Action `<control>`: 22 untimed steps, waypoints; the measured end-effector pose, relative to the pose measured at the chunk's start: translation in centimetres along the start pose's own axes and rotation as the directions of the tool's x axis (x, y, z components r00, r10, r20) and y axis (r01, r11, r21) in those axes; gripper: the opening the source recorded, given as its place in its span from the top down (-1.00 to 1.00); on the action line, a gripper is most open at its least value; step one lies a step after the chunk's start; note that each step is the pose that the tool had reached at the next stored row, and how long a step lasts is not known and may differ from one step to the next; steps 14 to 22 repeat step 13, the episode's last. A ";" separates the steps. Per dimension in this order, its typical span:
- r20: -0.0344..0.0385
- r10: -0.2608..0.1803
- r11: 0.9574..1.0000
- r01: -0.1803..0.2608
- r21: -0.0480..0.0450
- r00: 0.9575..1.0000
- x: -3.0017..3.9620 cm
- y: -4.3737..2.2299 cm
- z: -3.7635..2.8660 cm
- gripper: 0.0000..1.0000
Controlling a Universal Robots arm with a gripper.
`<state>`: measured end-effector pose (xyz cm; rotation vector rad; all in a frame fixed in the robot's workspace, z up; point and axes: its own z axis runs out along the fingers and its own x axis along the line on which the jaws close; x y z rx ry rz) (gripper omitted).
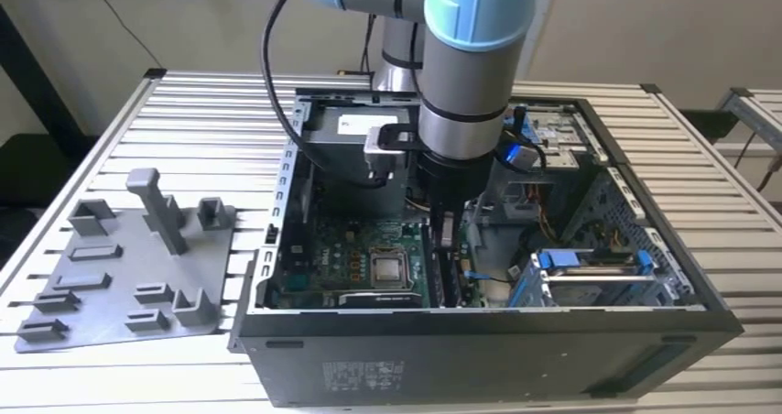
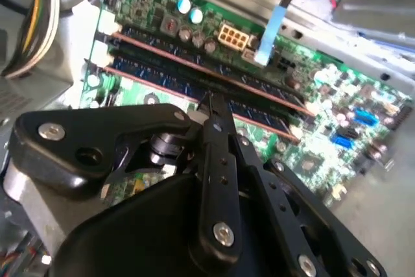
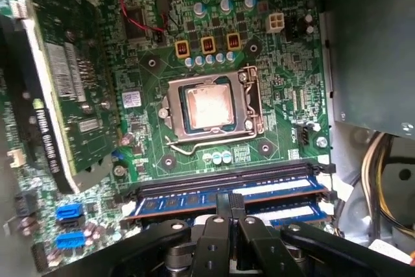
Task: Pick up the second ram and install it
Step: 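Press down the second ram until it locks into place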
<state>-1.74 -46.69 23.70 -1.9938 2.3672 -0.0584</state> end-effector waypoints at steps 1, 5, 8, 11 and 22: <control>0.000 0.000 1.000 0.000 0.000 1.000 -0.01 -0.03 -0.46 0.79; 0.000 0.000 1.000 0.000 0.000 1.000 -0.02 -0.13 -2.27 0.79; 0.000 0.000 1.000 0.000 0.000 1.000 -0.03 -0.16 -2.76 0.79; 0.000 0.000 1.000 0.000 0.000 1.000 -0.03 -0.17 -2.87 0.79; 0.000 0.000 1.000 0.000 0.000 1.000 -0.03 -0.17 -2.93 0.79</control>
